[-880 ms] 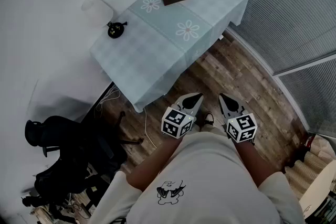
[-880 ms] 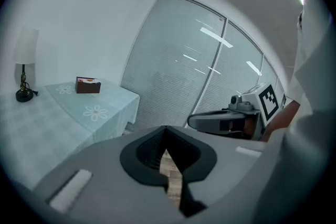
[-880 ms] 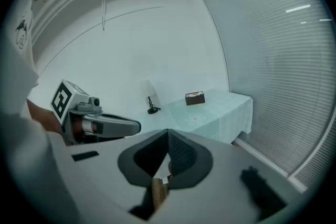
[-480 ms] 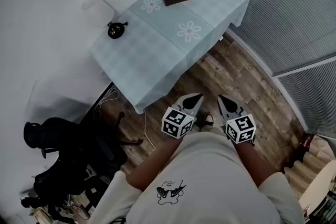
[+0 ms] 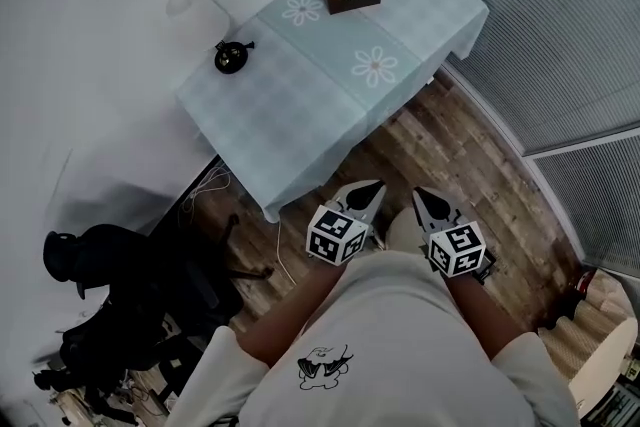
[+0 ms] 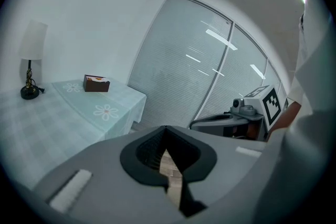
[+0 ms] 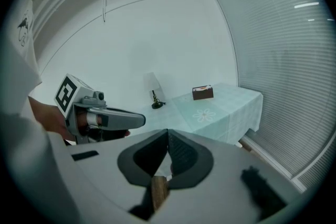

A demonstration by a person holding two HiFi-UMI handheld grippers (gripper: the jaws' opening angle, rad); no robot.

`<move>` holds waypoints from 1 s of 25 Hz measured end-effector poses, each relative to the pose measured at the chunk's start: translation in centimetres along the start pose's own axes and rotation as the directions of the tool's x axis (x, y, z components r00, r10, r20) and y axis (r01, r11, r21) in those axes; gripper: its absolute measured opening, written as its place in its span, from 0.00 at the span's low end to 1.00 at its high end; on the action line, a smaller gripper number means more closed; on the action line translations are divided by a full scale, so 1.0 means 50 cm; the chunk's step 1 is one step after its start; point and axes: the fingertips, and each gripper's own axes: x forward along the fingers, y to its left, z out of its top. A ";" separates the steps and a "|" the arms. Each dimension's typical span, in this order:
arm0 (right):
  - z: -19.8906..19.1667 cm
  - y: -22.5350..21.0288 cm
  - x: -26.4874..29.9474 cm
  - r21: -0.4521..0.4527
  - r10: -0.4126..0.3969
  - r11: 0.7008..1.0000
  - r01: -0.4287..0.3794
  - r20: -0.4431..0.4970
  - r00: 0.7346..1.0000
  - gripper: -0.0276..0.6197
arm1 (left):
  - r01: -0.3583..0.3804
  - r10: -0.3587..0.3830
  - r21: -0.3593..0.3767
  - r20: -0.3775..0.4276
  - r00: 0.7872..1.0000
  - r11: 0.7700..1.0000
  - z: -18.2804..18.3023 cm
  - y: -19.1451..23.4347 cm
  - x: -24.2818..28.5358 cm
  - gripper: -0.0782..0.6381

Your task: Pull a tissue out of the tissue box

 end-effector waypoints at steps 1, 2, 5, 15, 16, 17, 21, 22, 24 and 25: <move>0.001 -0.009 0.008 0.004 -0.001 1.000 0.001 -0.006 1.000 0.06 | -0.004 0.004 -0.007 0.001 1.000 1.000 0.003 0.009 0.004 0.12; 0.002 -0.022 0.016 0.009 -0.003 1.000 0.003 -0.009 1.000 0.06 | -0.007 0.007 -0.011 0.000 1.000 1.000 0.006 0.018 0.012 0.12; 0.017 -0.083 0.056 0.023 -0.013 1.000 0.013 -0.006 1.000 0.06 | -0.022 0.022 -0.011 -0.002 1.000 1.000 0.024 0.056 0.054 0.12; 0.196 -0.360 0.289 0.016 0.053 0.998 -0.053 0.016 0.998 0.06 | -0.133 0.133 -0.020 0.005 0.991 0.991 0.227 0.271 0.294 0.12; 0.227 -0.388 0.310 0.002 0.068 0.998 -0.068 0.014 0.998 0.06 | -0.145 0.145 -0.023 0.010 0.989 0.989 0.259 0.289 0.322 0.12; 0.258 -0.414 0.330 -0.019 0.087 0.996 -0.087 0.012 0.996 0.06 | -0.156 0.156 -0.023 0.016 0.988 0.988 0.291 0.306 0.349 0.12; 0.352 -0.498 0.411 -0.141 0.177 0.974 -0.180 -0.030 0.984 0.06 | -0.199 0.200 -0.035 0.035 0.979 0.979 0.402 0.381 0.437 0.12; 0.365 -0.516 0.429 -0.166 0.198 0.965 -0.203 -0.048 0.979 0.06 | -0.213 0.215 -0.046 0.043 0.976 0.976 0.424 0.398 0.451 0.12; 0.385 -0.542 0.463 -0.197 0.230 0.950 -0.241 -0.077 0.970 0.06 | -0.241 0.245 -0.067 0.056 0.968 0.968 0.456 0.426 0.465 0.12; 0.393 -0.550 0.478 -0.204 0.244 0.945 -0.257 -0.085 0.966 0.06 | -0.254 0.259 -0.075 0.056 0.964 0.964 0.464 0.439 0.468 0.12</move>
